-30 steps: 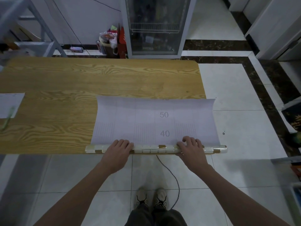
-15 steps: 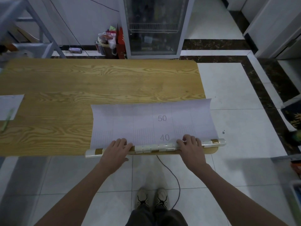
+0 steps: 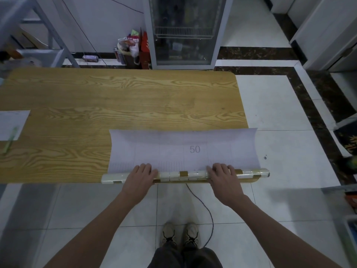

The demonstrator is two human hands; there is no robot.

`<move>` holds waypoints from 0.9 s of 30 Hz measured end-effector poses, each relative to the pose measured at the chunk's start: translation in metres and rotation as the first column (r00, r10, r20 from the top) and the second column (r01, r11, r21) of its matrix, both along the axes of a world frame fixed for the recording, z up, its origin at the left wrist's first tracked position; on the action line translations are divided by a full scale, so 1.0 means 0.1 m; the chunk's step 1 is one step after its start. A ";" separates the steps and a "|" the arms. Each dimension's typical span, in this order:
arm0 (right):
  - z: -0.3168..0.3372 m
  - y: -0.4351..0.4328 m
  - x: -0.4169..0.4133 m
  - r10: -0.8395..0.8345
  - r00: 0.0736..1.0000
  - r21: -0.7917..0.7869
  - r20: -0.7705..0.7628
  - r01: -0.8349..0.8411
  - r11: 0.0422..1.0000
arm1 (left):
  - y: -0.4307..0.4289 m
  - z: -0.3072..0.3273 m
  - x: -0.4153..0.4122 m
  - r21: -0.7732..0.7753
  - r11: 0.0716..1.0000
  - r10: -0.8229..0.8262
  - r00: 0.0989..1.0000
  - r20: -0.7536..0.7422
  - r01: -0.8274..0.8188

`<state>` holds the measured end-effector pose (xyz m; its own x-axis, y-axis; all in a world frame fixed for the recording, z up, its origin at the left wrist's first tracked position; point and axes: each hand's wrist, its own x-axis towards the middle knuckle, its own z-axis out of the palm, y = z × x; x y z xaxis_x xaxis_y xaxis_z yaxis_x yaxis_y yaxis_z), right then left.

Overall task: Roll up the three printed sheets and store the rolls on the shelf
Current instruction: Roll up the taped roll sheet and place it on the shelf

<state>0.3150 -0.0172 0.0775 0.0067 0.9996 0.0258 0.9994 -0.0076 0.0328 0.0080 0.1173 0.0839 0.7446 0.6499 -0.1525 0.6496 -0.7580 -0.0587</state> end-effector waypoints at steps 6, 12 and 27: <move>0.02 0.05 -0.07 -0.049 0.999 -0.010 -0.023 0.049 0.999 | -0.03 0.00 -0.02 0.011 0.999 -0.036 0.999 0.009 0.036; 0.00 0.06 -0.04 -0.034 0.999 0.011 0.011 0.034 0.999 | 0.00 0.05 -0.02 -0.007 1.000 0.008 0.999 -0.040 -0.009; 0.02 0.06 -0.08 -0.091 0.994 0.023 -0.068 0.093 0.995 | 0.03 -0.03 0.01 0.023 1.000 -0.005 1.000 0.008 0.005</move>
<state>0.3067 -0.0114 0.0793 0.1011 0.9937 0.0480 0.9944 -0.0994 -0.0354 0.0090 0.1205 0.0812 0.7492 0.6491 -0.1317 0.6461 -0.7600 -0.0709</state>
